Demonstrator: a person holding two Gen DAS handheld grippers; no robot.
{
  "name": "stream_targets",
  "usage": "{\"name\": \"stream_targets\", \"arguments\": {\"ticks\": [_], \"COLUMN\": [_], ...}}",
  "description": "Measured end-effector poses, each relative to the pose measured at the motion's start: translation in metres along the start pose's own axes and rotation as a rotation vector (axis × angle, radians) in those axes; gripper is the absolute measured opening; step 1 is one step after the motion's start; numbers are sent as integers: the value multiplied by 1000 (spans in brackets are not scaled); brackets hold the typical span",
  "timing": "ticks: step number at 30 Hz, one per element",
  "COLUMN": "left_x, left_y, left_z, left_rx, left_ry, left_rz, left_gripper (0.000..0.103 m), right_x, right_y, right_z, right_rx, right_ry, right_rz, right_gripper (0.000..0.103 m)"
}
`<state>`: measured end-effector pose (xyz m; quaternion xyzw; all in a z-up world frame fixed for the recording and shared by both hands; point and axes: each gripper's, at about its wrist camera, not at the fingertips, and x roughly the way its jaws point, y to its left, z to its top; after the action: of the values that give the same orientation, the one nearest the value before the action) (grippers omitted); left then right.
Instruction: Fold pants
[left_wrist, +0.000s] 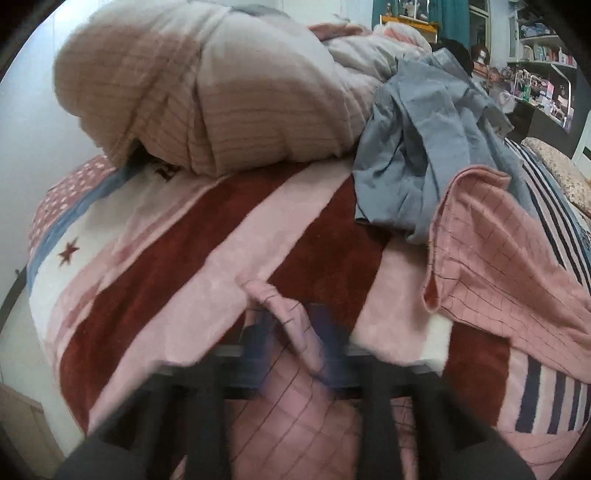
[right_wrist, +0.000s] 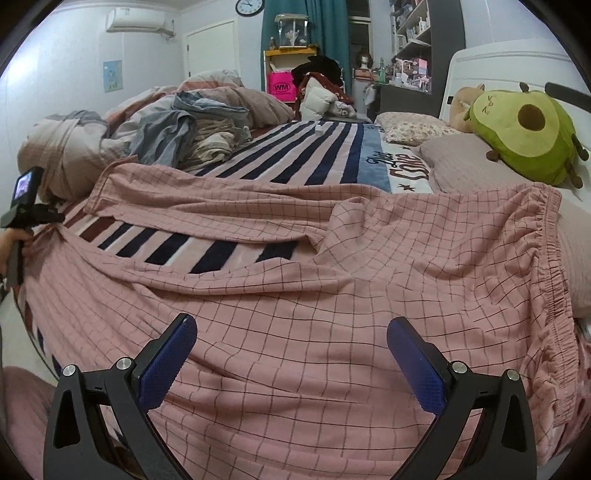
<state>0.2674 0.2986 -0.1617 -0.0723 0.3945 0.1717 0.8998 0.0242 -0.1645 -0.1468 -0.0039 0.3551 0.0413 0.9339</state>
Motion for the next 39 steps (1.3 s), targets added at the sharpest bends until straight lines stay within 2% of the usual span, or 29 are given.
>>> {"name": "stream_targets", "arguments": {"ticks": [1, 2, 7, 9, 11, 17, 20, 23, 26, 30, 32, 34, 35, 36, 37, 38, 39], "left_x": [-12, -28, -81, -92, -97, -83, -76, -75, -73, -72, -73, -75, -77, -78, -79, -81, -83], "left_y": [1, 3, 14, 18, 18, 18, 13, 8, 4, 1, 3, 4, 4, 4, 3, 4, 4], "left_z": [-3, -7, -38, -57, -76, -119, -126, -129, -125, -124, -124, -125, -125, -125, -125, -125, -125], "left_rx": [-3, -2, -53, -88, -100, -168, -180, -183, -179, -179, -190, -189, -181, -172, -159, -150, -150], "left_ry": [-30, -57, -55, -31, -3, 92, 100, 97, 101, 103, 100, 99, 97, 98, 104, 105, 103], "left_rz": [-10, -38, -144, -190, -199, -217, -230, -218, -225, -222, -227, -230, -233, -242, -253, -267, -287], "left_gripper": [75, 75, 78, 82, 83, 83, 83, 83, 83, 83, 82, 68, 63, 44, 20, 10, 5], "right_x": [-1, -3, -19, -29, -38, -77, -85, -87, -89, -81, -76, -70, -68, -67, -67, -70, -75], "right_y": [0, -1, -14, -23, -35, -103, -136, -158, -172, -176, -169, -157, -155, -154, -155, -159, -165], "right_z": [0, 0, -3, -6, -11, -35, -52, -70, -85, -89, -85, -80, -77, -75, -73, -72, -72], "right_rx": [0, 3, 31, 44, 58, 154, 186, 197, 246, 330, 339, 326, 324, 327, 339, 368, 415], "right_ry": [-4, -8, -40, -56, -67, -73, -39, 10, 12, 17, 10, 13, 18, 25, 21, 5, -21], "right_rz": [-4, -6, 3, -4, -24, -189, -295, -344, -277, -101, -32, -24, -54, -113, -128, -110, -68], "right_gripper": [103, 103, 103, 103, 103, 103, 103, 103, 103, 102, 87, 46, 34, 10, 8, 8, 7]}}
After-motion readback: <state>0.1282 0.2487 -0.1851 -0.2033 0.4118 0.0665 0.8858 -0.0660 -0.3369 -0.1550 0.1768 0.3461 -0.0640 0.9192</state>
